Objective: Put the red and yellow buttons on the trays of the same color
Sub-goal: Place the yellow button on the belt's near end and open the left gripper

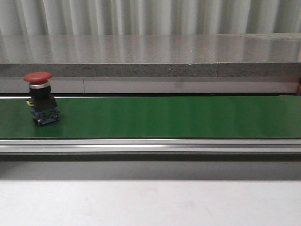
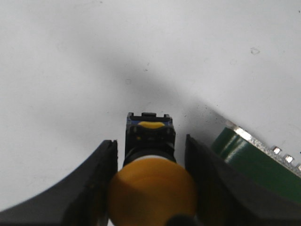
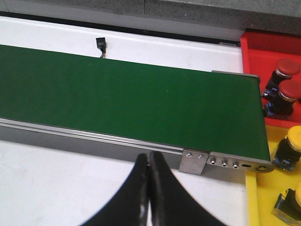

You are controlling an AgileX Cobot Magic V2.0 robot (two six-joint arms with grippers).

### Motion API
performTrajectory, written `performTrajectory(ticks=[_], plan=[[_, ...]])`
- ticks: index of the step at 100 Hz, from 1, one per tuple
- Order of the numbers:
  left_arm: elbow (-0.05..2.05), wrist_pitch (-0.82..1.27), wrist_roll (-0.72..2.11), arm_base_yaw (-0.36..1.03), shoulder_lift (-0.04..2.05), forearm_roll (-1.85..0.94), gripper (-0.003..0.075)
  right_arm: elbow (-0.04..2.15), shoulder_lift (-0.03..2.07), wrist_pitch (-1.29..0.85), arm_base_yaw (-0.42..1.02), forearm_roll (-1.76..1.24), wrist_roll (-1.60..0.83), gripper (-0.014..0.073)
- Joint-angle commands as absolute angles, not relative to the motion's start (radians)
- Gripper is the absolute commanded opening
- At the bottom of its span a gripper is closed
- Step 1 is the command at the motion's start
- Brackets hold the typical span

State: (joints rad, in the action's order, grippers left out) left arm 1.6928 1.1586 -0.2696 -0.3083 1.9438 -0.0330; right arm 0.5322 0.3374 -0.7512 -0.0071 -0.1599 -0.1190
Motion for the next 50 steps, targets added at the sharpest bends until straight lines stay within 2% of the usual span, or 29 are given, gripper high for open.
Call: performTrajectory(ticks=[1,22,50], plan=[[1.712,1.15,-0.235,-0.297,1.842,-0.027,0.0188,0.558,0.345,-0.675,-0.008,-0.16,-0.129,-0.0058],[1.612,1.154,-0.136,-0.258,1.713,-0.047,0.0188,0.558,0.345,-0.674,-0.008,-0.16,-0.129,-0.0058],[1.398,1.035,-0.09,-0.177,1.57,-0.092,0.0188,0.558,0.345,-0.674,-0.008,-0.161,-0.129,-0.0058]])
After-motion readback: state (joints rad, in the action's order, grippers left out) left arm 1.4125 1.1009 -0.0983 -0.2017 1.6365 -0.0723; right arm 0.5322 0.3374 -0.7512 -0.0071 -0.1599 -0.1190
